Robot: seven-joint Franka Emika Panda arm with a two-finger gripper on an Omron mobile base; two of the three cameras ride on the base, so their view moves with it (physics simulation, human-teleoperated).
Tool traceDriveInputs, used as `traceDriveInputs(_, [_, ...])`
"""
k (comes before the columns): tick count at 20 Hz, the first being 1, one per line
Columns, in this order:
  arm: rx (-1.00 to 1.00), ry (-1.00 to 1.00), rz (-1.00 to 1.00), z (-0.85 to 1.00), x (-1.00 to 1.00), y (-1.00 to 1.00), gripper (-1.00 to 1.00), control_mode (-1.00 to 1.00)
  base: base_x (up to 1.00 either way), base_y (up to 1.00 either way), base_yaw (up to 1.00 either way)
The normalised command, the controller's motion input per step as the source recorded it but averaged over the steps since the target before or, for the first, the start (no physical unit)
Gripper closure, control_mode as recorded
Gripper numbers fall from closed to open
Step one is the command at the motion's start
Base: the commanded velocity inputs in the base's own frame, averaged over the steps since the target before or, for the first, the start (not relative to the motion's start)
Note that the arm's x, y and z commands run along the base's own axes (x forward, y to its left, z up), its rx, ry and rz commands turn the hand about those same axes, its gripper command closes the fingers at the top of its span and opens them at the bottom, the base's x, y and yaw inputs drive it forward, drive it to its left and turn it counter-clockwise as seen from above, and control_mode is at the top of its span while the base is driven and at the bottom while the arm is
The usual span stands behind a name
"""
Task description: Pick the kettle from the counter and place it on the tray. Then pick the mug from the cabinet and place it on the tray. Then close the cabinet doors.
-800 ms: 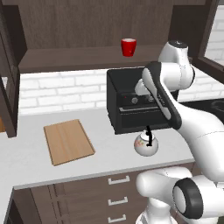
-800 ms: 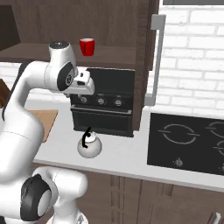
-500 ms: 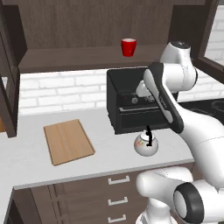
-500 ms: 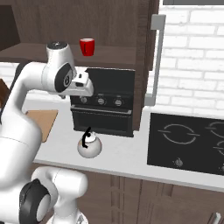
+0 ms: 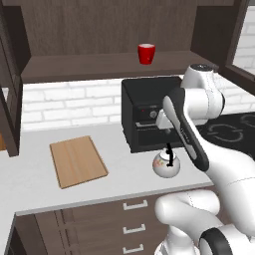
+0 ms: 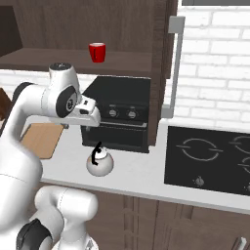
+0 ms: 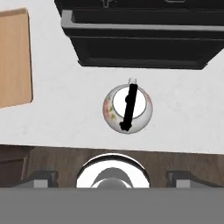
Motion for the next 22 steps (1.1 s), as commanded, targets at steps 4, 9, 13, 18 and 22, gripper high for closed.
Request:
traceDriveInputs(4, [0.00, 0.11, -0.14, -0.41, -0.19, -0.24, -1.00, -1.00, 0.00, 0.00, 0.00])
traceDriveInputs(9, [0.00, 0.22, -0.06, -0.39, 0.00, -0.19, -1.00, -1.00, 0.00, 0.00, 0.00])
traceDriveInputs(13, [0.00, 0.20, 0.00, -0.29, 0.10, -0.06, -1.00, -1.00, 0.00, 0.00, 0.00])
traceDriveInputs(18, [0.00, 0.16, 0.00, -0.21, 0.15, -0.01, -1.00, -1.00, 0.00, 0.00, 0.00])
traceDriveInputs(22, [0.00, 0.06, 0.00, -0.14, 0.20, 0.00, -1.00, -1.00, 0.00, 0.00, 0.00])
